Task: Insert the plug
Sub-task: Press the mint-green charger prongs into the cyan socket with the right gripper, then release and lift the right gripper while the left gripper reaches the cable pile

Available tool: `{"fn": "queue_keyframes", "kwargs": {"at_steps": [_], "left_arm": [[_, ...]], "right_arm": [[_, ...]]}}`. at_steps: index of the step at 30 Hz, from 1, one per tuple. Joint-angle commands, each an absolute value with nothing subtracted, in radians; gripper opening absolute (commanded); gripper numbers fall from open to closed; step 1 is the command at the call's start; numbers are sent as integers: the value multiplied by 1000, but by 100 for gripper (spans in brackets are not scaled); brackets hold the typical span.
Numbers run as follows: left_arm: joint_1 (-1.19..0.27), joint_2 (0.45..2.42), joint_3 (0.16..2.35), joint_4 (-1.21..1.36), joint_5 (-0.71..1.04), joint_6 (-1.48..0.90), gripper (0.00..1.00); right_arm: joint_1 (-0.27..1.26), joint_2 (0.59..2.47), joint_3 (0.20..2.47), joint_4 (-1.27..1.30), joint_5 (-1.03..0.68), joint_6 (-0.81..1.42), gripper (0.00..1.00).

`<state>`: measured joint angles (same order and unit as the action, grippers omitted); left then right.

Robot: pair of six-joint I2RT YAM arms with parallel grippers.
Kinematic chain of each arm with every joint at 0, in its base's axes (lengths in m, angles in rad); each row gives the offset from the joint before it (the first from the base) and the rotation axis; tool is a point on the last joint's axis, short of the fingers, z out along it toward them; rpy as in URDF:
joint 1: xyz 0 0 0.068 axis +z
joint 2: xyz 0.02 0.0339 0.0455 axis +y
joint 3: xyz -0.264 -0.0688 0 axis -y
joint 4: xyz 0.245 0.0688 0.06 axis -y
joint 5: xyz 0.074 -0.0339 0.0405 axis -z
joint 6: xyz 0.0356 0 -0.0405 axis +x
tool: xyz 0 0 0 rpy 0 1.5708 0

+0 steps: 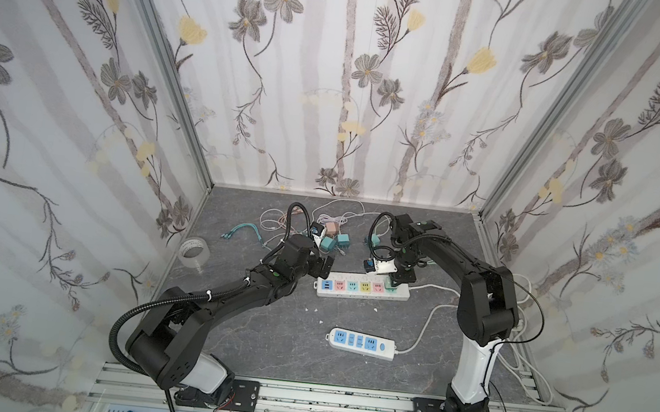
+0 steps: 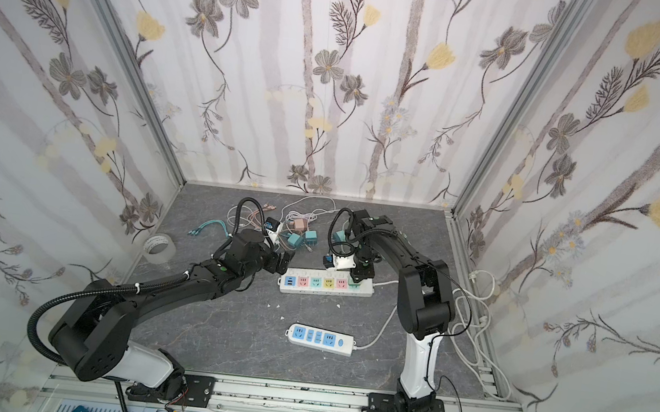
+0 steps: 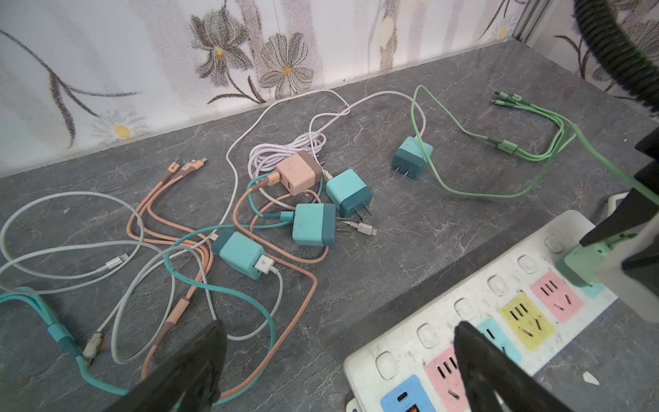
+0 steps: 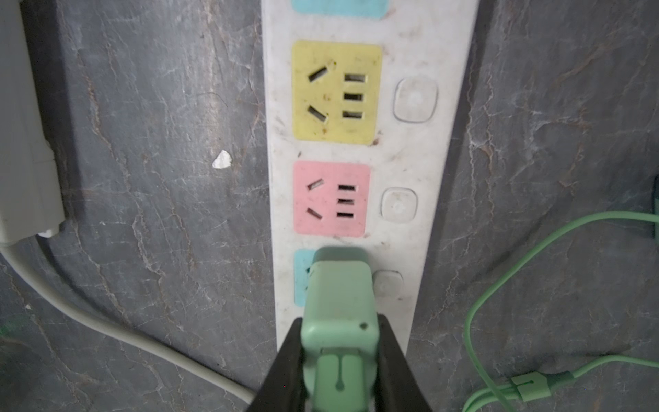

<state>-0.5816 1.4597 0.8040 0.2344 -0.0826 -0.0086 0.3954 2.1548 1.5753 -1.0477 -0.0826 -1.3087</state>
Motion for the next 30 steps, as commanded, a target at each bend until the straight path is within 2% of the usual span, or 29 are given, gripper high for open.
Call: {"fn": "queue_keyframes", "kwargs": {"at_steps": [1,3,15,19,20,22,23,25,26,27,30], "left_arm": [[-580,1463,802,249,-94,-16,100],[-579,1467,804,245,-98,-15,100],[-565,1448,773,278,-101,-14,100],[-564,1441,770,268,-107,-2,100],[-563,1441,772,263,-113,-2,100],[-563,1438,776,260,-145,-9,100],[-561,1439,779,256,-150,-8,100],[-560,1438,785,252,-150,-9,100],[-560,1439,787,251,-150,-8,100],[-560,1440,788,251,-152,-8,100],[-558,1447,788,262,-171,-7,100]], "right_arm": [[401,2157,1541,-1058,-77,-1288,20],[408,2129,1524,-1044,-115,-1280,25],[463,2088,1469,-984,-109,-1196,24],[459,2064,1467,-988,-118,-1171,32],[456,2057,1465,-988,-117,-1166,36],[448,2043,1462,-981,-105,-1162,60],[443,2033,1457,-977,-96,-1160,66],[433,2011,1446,-971,-94,-1161,72],[425,2000,1442,-970,-98,-1161,80],[420,1990,1438,-969,-98,-1159,99],[405,1960,1420,-969,-94,-1158,99]]}}
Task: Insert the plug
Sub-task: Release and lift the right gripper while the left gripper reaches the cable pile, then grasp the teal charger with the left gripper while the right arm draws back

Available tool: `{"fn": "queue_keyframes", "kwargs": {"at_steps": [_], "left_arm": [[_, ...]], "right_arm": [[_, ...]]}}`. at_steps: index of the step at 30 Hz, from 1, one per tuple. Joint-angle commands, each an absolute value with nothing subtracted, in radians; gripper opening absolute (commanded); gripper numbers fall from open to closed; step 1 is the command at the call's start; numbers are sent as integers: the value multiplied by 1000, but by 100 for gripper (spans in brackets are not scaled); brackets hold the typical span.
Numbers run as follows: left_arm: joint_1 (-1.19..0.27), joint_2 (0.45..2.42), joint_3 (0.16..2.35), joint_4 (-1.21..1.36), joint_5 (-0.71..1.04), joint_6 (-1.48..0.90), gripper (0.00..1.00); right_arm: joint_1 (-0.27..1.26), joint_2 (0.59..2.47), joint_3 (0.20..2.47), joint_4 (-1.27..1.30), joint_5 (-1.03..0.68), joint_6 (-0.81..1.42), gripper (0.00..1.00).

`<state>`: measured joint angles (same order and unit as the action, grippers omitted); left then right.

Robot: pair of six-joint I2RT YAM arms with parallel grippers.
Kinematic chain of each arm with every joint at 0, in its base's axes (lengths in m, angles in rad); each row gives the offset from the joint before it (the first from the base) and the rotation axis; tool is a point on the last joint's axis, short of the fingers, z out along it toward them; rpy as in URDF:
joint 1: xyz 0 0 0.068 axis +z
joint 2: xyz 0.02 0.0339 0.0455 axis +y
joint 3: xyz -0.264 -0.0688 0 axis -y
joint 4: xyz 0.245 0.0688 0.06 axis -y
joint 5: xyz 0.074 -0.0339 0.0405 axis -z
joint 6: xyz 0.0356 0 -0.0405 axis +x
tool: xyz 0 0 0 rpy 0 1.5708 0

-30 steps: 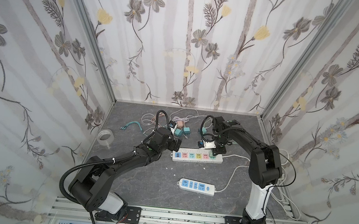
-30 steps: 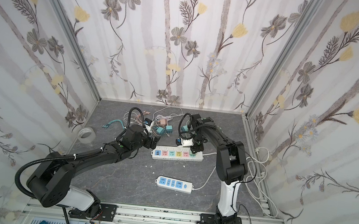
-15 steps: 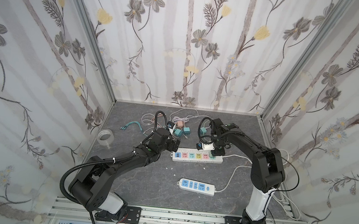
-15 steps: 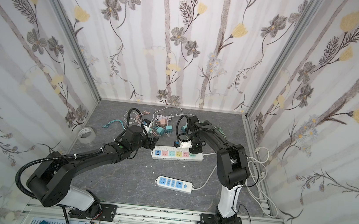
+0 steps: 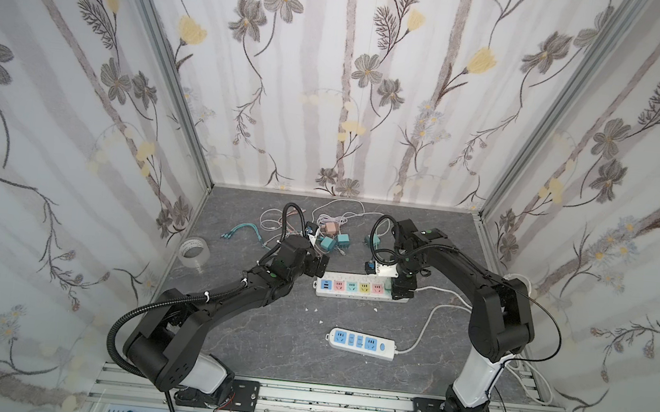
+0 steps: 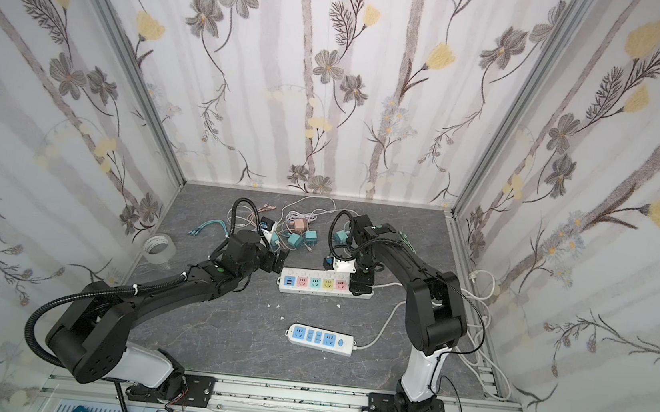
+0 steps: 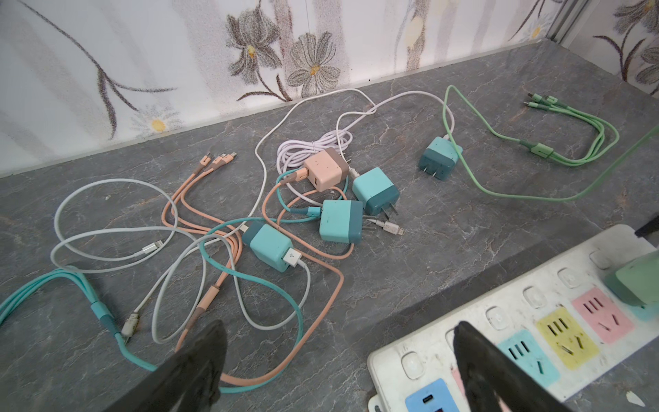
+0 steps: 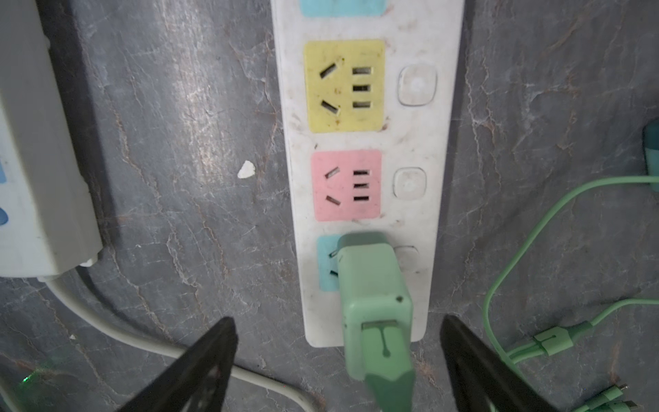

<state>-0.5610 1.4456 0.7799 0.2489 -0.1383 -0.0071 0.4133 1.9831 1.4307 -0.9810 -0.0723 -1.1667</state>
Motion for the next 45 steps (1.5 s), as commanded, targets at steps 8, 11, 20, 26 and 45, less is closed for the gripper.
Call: {"fn": "queue_keyframes", "kwargs": {"at_steps": [8,11,20,26,45], "left_arm": [[-558,1493,874,176,-219,-47,100],[-558,1528,921,139,-241,-86,100],[-558,1749,1226,-159,-179,-181,100],[-572,1884,1409,-258,-21,-175,100],[-654,2578,2415,-683,64,125,93]], "right_arm": [[337,1882,1350,-968,-130,-1152,99],[307,1844,1331,-963,-167,-1130,99],[202,1617,1207,-813,-395,-991,99],[153,1517,1127,-792,-417,-920,99],[127,1636,1194,-1013,-509,-1021,99]]}}
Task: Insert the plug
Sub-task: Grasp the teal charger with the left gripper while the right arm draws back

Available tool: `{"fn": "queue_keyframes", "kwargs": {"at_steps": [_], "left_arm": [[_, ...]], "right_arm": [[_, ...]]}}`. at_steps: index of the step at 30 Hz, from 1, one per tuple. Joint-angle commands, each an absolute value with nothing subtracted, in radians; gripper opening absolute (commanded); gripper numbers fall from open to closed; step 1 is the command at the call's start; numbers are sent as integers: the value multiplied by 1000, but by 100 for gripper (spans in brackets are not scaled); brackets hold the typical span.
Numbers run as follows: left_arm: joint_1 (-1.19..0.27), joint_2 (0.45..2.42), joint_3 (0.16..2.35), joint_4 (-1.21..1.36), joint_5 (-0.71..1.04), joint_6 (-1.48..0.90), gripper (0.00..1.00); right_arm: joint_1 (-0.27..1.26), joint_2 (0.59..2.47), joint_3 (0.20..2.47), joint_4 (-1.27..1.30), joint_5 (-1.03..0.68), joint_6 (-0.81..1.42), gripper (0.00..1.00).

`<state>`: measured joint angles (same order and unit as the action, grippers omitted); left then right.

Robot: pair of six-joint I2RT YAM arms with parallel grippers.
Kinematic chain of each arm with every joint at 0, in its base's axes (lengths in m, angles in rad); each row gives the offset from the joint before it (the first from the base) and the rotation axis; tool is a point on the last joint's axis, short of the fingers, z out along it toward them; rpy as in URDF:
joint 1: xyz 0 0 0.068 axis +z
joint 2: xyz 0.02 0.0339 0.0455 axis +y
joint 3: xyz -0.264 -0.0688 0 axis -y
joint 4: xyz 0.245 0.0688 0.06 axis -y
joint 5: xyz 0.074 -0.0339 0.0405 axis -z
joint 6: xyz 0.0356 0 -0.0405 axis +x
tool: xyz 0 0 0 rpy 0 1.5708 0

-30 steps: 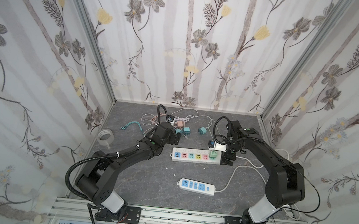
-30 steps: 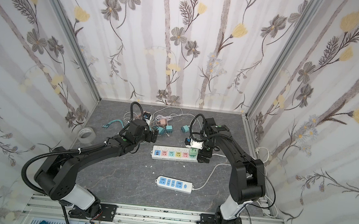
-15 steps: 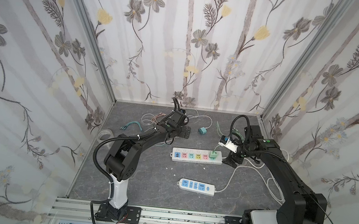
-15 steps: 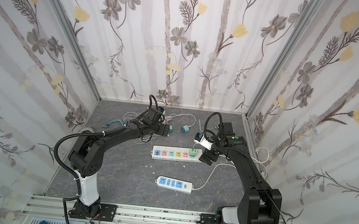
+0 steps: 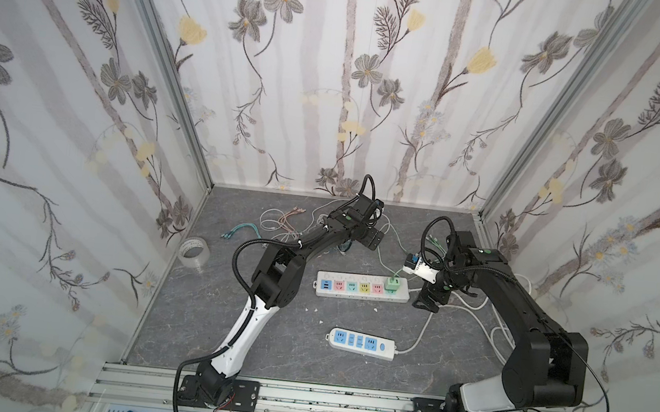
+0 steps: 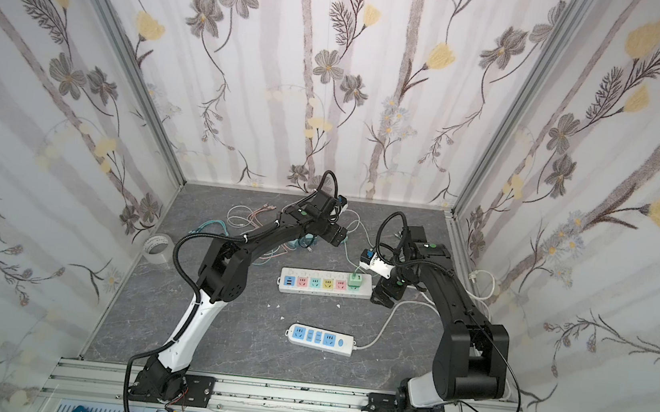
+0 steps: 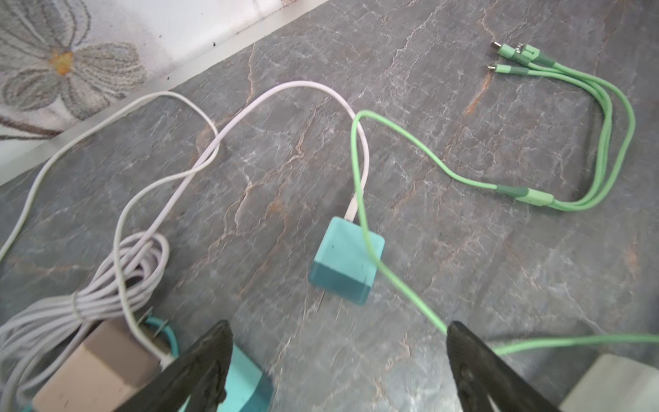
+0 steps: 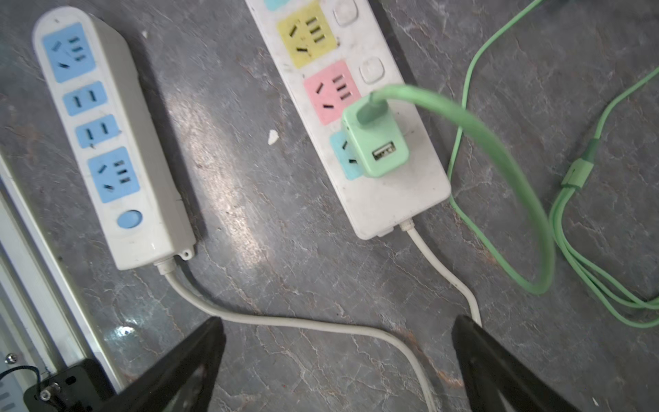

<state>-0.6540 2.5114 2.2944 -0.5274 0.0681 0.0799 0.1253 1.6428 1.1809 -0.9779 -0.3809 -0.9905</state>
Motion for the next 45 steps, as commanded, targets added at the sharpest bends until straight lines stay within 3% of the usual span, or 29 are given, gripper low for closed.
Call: {"fn": "queue_keyframes", "kwargs": {"at_steps": [1,5,12,18,31,41,45], "left_arm": [[-654,2622,2484,-724,71,129,93],[-655,2730,2653,-816,110,139,93],[-651,2756,2654,-819,147,182,91],[-649,2766,2654,-805,208,252,88],[-595,2656,2523,-800,336,416,93],[-627,2729,2580,-734,162,497,71],[-626,2765,2620,-731,158,480,70]], "right_arm": [[127,1637,1196,-1018,-504,-1019,99],[129,1621,1201,-1024,-459,-1014,99],[123,1499,1168,-971,-391,-999,99],[104,1409,1148,-925,-451,-999,99],[103,1367,1115,-896,-417,-997,99],[103,1340,1100,-868,-413,-994,99],[103,1330,1095,-855,-410,-995,99]]}}
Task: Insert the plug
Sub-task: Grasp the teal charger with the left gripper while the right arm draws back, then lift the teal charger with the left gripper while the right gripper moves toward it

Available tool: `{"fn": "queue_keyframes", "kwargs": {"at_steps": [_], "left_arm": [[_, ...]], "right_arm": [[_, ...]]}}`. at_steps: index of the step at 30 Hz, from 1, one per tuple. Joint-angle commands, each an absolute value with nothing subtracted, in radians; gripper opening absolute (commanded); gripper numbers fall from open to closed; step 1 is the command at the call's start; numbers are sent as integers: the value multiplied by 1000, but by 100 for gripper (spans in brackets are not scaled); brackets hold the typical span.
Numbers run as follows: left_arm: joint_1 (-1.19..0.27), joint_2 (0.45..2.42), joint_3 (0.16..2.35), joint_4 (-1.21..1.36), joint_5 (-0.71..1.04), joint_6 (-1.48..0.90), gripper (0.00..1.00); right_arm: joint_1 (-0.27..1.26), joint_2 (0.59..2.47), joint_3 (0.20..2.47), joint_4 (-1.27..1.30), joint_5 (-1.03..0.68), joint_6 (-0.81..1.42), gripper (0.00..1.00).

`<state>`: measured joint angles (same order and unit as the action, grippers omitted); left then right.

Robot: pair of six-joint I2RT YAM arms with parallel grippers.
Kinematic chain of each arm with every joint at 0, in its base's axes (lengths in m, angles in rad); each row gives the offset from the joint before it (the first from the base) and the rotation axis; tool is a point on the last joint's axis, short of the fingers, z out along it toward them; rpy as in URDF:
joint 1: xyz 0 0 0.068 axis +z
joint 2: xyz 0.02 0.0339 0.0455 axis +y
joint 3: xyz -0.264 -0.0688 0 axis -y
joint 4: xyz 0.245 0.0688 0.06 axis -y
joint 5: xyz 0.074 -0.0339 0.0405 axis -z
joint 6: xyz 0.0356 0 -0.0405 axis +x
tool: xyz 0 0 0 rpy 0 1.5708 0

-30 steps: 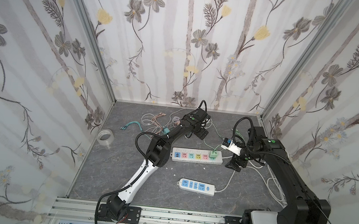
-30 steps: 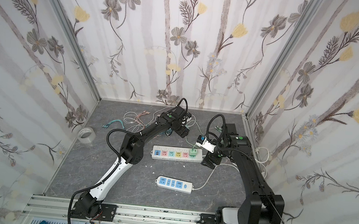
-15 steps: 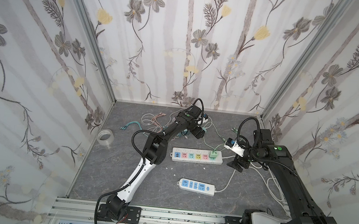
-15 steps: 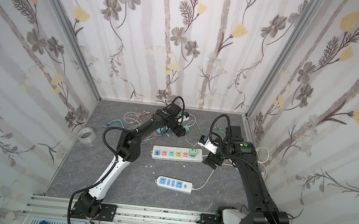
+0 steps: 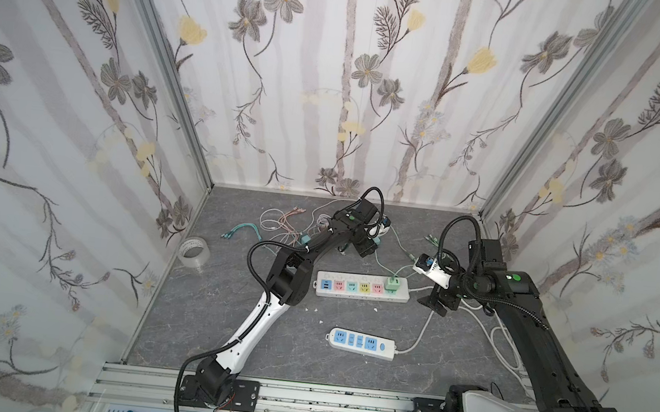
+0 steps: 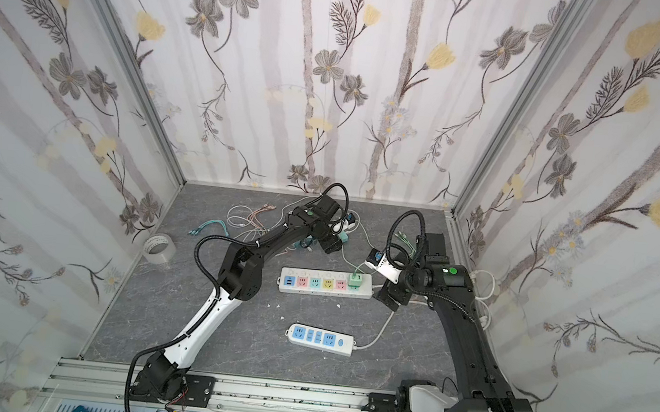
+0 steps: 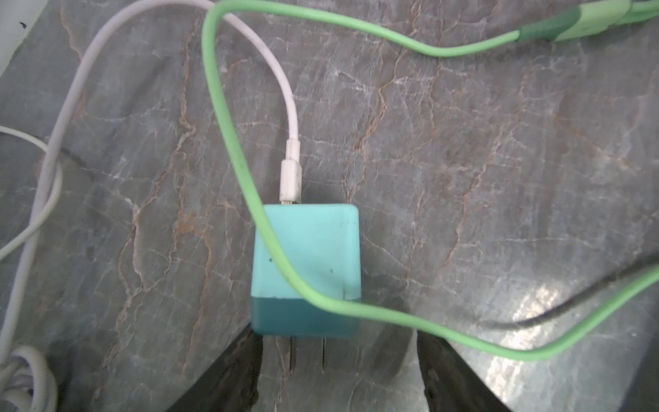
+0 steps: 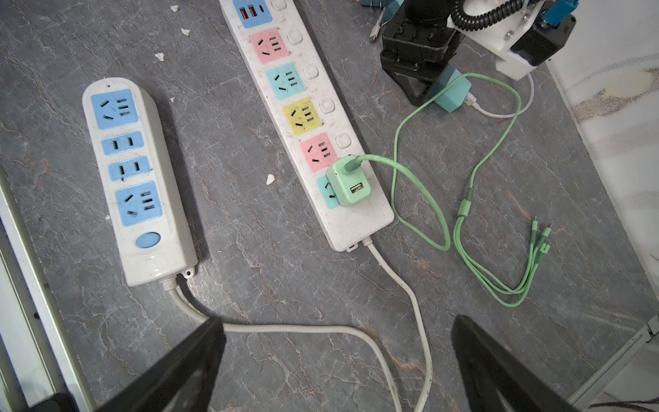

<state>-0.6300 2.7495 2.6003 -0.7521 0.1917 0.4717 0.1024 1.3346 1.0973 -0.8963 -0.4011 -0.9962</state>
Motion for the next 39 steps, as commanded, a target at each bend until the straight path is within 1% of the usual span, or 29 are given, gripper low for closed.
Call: {"fn": "queue_keyframes", "kwargs": {"at_steps": [1,5,12,15,18,21,23,25,27,31,33,36,39], "left_arm": [[-627,2771,2625,-728,159,477,70],[-624,2791,2645,-717,161,470,72],[-620,2824,2705,-705,236,458,75],[-616,2829,2716,-685,268,445,74],[-611,2830,2719,-684,282,440,65],[-605,2829,2719,-690,290,442,54],[-601,2826,2719,-700,284,443,50],[-596,2825,2716,-715,277,443,43],[-591,2810,2702,-732,273,439,40],[-584,2708,2558,-707,248,440,34],[-581,2623,2423,-663,241,436,32],[-575,2466,2163,-548,232,426,31],[-575,2321,1932,-433,227,412,27]], "right_arm": [[104,1330,1095,-852,-408,-994,99],[104,1328,1096,-846,-404,-995,99],[104,1331,1095,-831,-394,-999,99],[104,1335,1097,-825,-387,-1002,99],[104,1331,1098,-812,-384,-994,99],[104,1304,1084,-744,-382,-940,99],[104,1274,1073,-687,-383,-894,100],[104,1241,1061,-625,-377,-835,99],[104,1207,1043,-553,-365,-761,99],[104,1131,979,-386,-361,-612,99],[104,1106,947,-312,-362,-541,99],[107,1096,901,-232,-354,-443,99],[119,1106,884,-154,-280,-293,99]]}}
